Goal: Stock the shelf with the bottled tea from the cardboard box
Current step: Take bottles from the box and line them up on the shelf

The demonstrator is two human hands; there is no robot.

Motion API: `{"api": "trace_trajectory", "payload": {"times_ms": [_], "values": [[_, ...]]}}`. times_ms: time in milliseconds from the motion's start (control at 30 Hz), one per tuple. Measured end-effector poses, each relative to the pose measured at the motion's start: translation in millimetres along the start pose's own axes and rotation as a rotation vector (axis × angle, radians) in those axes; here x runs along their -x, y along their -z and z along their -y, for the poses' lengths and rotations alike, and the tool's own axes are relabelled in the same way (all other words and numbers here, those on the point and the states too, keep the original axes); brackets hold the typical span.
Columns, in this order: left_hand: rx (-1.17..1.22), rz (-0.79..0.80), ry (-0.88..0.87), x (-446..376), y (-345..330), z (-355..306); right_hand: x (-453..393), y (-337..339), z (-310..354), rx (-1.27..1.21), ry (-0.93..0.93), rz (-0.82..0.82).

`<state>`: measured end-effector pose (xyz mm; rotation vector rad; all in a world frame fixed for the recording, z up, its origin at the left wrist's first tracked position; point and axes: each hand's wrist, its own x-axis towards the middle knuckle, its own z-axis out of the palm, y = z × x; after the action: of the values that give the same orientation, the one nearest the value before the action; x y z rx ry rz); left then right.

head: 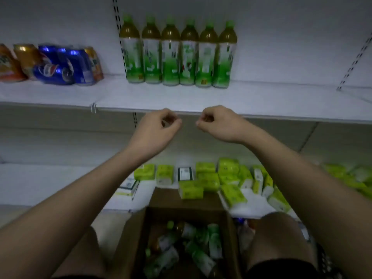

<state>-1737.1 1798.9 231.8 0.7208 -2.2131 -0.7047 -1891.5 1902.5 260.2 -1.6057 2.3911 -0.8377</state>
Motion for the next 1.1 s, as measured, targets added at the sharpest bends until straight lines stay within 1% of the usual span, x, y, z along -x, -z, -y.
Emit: {"api": "trace_trajectory", "payload": {"times_ms": [67, 133, 233, 300, 367, 533, 600, 700, 833, 933, 1100], "values": [[0.052, 0.000, 0.064, 21, -10, 18, 11, -26, -5, -0.048, 0.001, 0.027], [0.064, 0.063, 0.155, 43, -26, 42, 22, -62, -15, -0.098, -0.039, 0.072], [0.021, 0.158, 0.286, 74, -57, 80, 35, -118, -35, -0.210, -0.133, 0.152], [0.001, 0.207, 0.374, 91, -78, 101, 43, -155, -51, -0.234, -0.183, 0.193], [-0.012, 0.275, 0.462, 105, -96, 123, 51, -189, -67, -0.249, -0.237, 0.244], [-0.138, 0.497, 0.646, 143, -133, 174, 70, -256, -111, -0.328, -0.460, 0.456], [-0.094, 0.556, 0.736, 161, -147, 191, 76, -277, -130, -0.298, -0.524, 0.498], [0.006, 0.595, 0.851, 188, -170, 209, 86, -304, -156, -0.321, -0.598, 0.526], [0.026, 0.601, 0.924, 216, -201, 233, 103, -343, -179, -0.396, -0.670, 0.541], [0.037, 0.572, 0.946, 231, -222, 256, 111, -374, -193, -0.429, -0.644, 0.445], [0.078, 0.364, 0.962, 253, -250, 290, 106, -424, -216, -0.411, -0.562, 0.306]]}}
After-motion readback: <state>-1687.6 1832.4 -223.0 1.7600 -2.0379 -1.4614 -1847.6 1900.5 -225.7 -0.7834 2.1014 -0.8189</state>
